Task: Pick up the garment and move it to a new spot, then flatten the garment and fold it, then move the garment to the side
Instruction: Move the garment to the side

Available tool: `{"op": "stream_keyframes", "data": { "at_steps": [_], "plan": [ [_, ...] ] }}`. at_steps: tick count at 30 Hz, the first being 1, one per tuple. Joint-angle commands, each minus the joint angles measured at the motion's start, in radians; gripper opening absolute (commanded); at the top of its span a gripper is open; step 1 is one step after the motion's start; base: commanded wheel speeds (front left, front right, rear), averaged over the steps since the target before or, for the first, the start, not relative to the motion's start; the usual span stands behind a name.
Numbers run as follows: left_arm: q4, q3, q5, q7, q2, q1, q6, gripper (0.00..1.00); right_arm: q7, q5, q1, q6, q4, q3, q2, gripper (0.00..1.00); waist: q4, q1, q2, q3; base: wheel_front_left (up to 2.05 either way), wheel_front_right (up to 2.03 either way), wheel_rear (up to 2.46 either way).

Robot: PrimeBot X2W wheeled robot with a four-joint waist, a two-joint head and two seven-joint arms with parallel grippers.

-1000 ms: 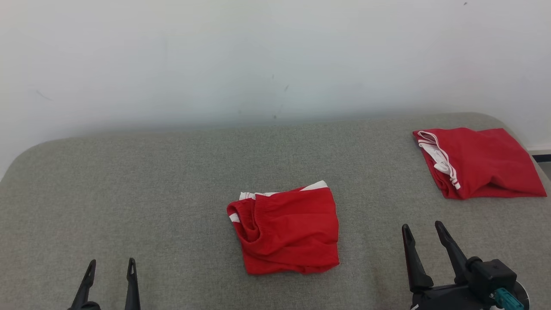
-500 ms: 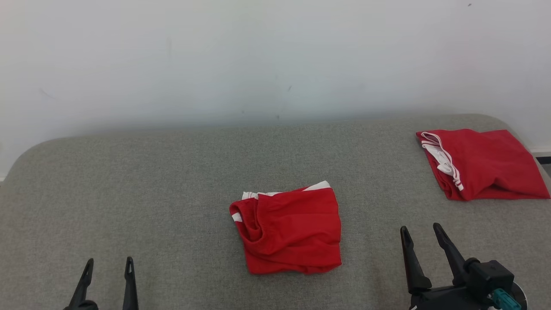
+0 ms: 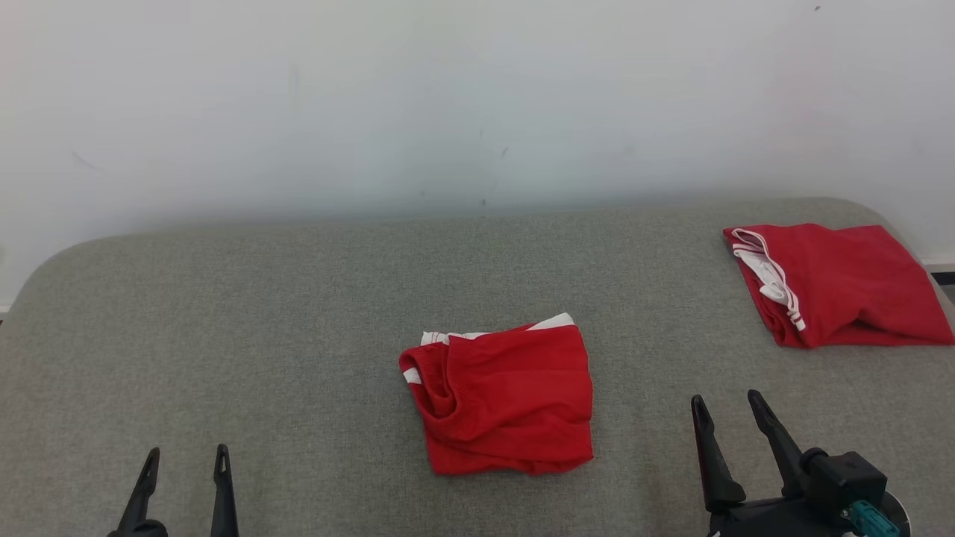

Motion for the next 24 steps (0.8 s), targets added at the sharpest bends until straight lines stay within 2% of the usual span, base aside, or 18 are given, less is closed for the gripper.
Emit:
{"op": "stream_keyframes", "data": {
  "at_steps": [1, 8, 14, 24],
  "plan": [
    [-0.006, -0.002, -0.005, -0.003, 0.004, 0.011, 0.005, 1.0, -0.002, 0.0, 0.007, 0.0, 0.003, 0.001, 0.004, 1.0, 0.001, 0.0, 0.0, 0.0, 0.0, 0.0, 0.0],
    [-0.007, -0.007, -0.006, -0.007, 0.0, -0.001, 0.009, 1.0, 0.005, 0.019, -0.043, 0.0, 0.033, 0.02, -0.018, 1.0, 0.012, 0.0, 0.0, 0.009, 0.0, 0.0, 0.0],
    [0.0, -0.029, 0.002, -0.012, -0.01, -0.033, 0.005, 1.0, 0.023, 0.041, -0.157, 0.0, 0.122, 0.05, -0.042, 1.0, 0.048, 0.0, 0.0, 0.027, 0.0, 0.0, 0.0],
    [0.036, -0.071, 0.003, -0.026, -0.037, -0.105, -0.012, 1.0, 0.094, 0.067, -0.407, 0.0, 0.451, 0.1, -0.083, 1.0, 0.132, 0.0, 0.0, 0.086, 0.0, 0.0, 0.0]
  ]
}}
